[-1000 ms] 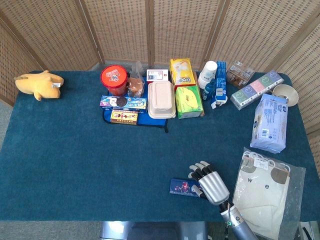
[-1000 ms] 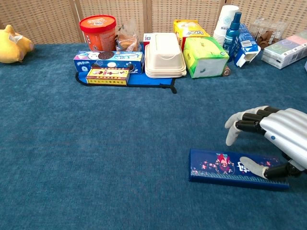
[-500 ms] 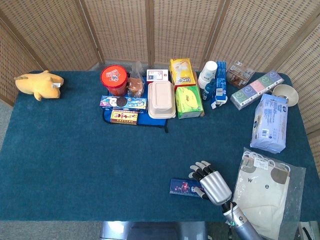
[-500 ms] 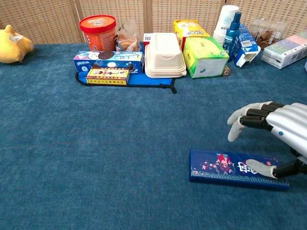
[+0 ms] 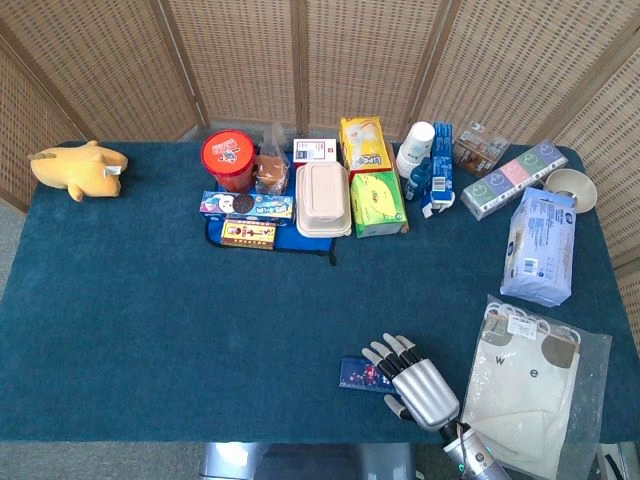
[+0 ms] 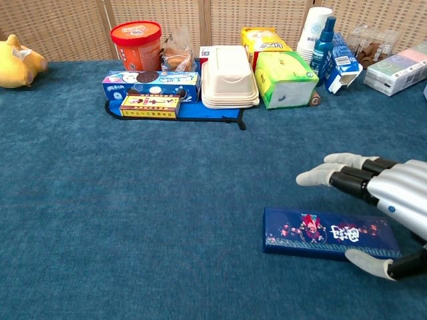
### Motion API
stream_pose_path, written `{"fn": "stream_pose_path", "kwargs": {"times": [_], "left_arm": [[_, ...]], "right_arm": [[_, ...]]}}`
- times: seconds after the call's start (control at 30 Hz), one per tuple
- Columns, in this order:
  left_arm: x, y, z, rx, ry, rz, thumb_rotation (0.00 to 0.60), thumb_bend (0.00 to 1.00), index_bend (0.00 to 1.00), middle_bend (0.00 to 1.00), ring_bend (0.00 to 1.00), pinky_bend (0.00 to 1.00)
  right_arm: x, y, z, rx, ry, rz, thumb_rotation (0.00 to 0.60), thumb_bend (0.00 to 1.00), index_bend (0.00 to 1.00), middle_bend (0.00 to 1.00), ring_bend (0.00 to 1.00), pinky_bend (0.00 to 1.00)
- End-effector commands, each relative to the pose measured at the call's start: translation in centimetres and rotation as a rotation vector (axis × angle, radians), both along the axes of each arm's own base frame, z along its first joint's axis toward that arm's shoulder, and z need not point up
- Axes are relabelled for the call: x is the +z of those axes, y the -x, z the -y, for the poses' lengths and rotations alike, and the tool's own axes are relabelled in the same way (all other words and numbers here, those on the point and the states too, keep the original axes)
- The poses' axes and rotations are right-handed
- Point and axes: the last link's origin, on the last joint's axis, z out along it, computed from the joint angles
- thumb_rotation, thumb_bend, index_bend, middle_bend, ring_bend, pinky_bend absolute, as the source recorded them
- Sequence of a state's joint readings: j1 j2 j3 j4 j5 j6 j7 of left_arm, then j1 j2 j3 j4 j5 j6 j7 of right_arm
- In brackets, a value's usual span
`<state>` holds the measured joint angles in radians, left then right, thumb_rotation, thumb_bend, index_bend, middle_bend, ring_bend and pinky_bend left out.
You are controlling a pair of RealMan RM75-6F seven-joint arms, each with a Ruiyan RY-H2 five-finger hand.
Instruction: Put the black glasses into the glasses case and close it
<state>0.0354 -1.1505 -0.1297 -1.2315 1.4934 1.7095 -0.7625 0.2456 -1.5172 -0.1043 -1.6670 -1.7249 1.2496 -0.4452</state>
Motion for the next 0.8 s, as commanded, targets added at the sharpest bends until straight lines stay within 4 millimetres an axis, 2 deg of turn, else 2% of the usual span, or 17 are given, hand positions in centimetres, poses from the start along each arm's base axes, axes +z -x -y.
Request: {"fn": "stream_pose_path", "kwargs": {"times": [0.03,0.3,0.57,0.67,0.73,0.8], "left_arm": [[0.0,0.2,0.0,0.002,0.000,0.002,0.600,0.30,0.18,0.23,0.09,0.00],[0.2,0.5,0.1,0.007,-0.004,0.003,0.600,0.30,0.18,0.23,0.09,0.00],[0.1,0.6,0.2,0.007,-0.001,0.004,0.600,0.30,0.18,0.23,0.08,0.00],[0.1,0.7,0.2,0.006,0.001,0.001,0.600,0.30,0.18,0.23,0.08,0.00],[0.1,0.7,0.2,0.006,0.000,0.001,0.600,0.30,0.18,0.23,0.08,0.00],[0.2,0.7,0.2,0.006,-0.002,0.001,0.600,0.30,0.18,0.23,0.08,0.00]], "right_arm": [[-0.3,-0.1,0.0,-0.009,-0.018,-0.023,0.600,0.33,0.09,0.13,0.06,0.17],[-1.0,-0.1,0.5,-0.032,-0.041,-0.052,0.600,0.33,0.03,0.11,0.05,0.16],[-1.4,0.1,1.0,-0.051,-0.058,-0.078,0.600,0.34,0.03,0.12,0.04,0.16],[-1.6,0.3,1.3,-0.063,-0.067,-0.090,0.600,0.34,0.08,0.18,0.06,0.16],[-1.6,0.3,1.6,-0.065,-0.069,-0.090,0.600,0.34,0.14,0.25,0.09,0.16],[-1.6,0.2,1.9,-0.068,-0.071,-0.078,0.600,0.34,0.25,0.34,0.15,0.17]]}}
